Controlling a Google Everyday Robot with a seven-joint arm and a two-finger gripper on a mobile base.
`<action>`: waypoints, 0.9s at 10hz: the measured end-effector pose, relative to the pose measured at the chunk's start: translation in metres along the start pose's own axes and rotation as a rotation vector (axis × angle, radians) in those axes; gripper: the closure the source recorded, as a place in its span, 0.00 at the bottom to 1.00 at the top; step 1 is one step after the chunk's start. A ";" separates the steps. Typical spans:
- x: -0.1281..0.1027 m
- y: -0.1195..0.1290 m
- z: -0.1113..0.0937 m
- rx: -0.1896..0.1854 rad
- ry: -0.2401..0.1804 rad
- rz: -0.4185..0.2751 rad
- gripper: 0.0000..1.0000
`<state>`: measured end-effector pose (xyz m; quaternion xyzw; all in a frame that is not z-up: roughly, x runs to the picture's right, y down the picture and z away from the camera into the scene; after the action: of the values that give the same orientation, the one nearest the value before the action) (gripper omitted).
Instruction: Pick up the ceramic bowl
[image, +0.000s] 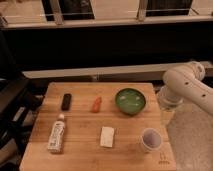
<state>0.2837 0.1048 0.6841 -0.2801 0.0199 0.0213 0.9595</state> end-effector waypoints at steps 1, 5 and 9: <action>0.000 0.000 0.000 0.000 0.000 0.000 0.20; 0.000 0.000 0.000 0.000 0.000 0.000 0.20; -0.002 -0.015 0.006 0.017 0.009 -0.042 0.20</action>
<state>0.2829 0.0956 0.6971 -0.2721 0.0186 -0.0001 0.9621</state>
